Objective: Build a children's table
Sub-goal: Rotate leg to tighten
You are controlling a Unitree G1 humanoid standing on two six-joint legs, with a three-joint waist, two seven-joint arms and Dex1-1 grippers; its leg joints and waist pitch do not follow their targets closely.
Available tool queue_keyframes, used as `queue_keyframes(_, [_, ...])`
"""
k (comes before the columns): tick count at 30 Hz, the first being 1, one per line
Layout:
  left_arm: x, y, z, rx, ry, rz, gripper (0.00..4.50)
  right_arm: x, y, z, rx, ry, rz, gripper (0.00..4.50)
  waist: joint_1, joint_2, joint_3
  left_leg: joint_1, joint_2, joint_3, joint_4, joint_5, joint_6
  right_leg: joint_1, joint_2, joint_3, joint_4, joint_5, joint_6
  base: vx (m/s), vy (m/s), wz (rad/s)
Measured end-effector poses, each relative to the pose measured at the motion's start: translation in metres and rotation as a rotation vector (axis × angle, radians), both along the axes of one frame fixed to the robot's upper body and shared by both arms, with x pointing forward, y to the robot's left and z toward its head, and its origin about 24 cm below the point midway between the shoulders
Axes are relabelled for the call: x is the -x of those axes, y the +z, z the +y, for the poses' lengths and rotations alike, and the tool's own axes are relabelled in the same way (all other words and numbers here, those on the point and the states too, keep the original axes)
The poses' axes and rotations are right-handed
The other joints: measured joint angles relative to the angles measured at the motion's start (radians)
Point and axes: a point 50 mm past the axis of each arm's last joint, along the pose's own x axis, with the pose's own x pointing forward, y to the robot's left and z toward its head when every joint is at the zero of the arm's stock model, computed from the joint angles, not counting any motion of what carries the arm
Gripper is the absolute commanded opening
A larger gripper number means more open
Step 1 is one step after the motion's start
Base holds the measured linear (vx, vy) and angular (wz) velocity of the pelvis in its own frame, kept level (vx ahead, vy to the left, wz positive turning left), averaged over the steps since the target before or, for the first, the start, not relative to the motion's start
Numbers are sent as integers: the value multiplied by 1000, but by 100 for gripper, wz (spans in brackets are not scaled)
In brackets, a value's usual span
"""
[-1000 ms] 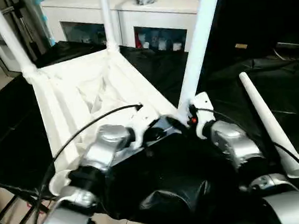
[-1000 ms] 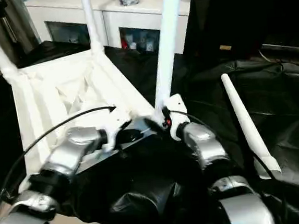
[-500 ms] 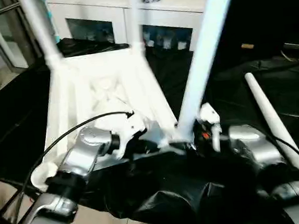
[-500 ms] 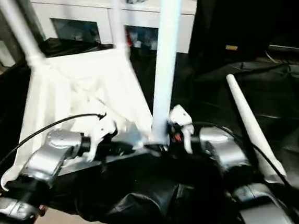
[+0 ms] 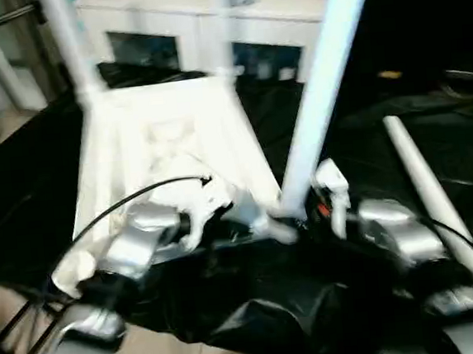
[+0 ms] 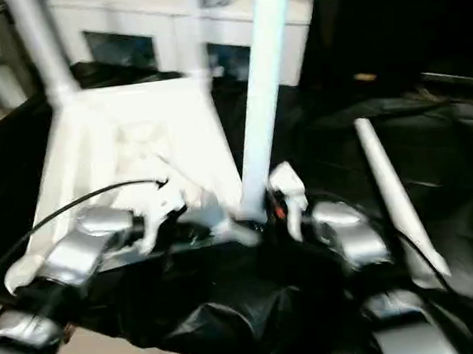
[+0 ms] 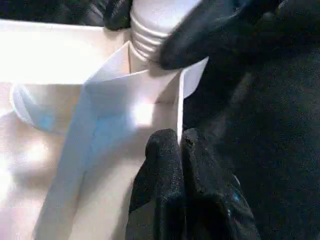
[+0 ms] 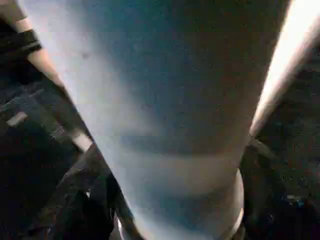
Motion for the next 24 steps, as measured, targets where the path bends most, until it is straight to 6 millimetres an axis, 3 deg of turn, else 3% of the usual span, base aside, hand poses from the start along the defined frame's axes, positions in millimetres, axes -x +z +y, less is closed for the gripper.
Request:
queue_keyframes(7, [-10, -3, -24, -6, 160, -41, 0, -17, -3, 12, 26, -311, -11, 274, -1, 1, -2, 1, 0, 0, -1, 0, 0, 3, 0, 0, 0, 0, 1, 0, 0, 0])
queue_keyframes(9, [-10, -3, -25, -4, 163, -41, 0, -17, -3, 12, 29, -316, -19, 330, 1, 2, -3, 1, 0, 0, -1, 0, 0, 3, 0, 0, 0, 0, 0, 0, 0, 0])
queue_keyframes(13, [-9, -3, -25, 0, 150, -36, 0, -16, -4, 13, 36, -292, -30, 366, 1, 3, -3, 0, 0, 0, -1, 0, 0, 3, 0, 0, 0, 0, 0, 0, 0, 0])
queue_keyframes(24, [-1, 3, -4, 6, -8, -15, 0, 2, 0, -2, 14, 27, -99, 366, 3, 2, -2, -4, 0, 1, -4, 0, 2, -5, 0, -1, -1, 1, -4, 0, 0, 0])
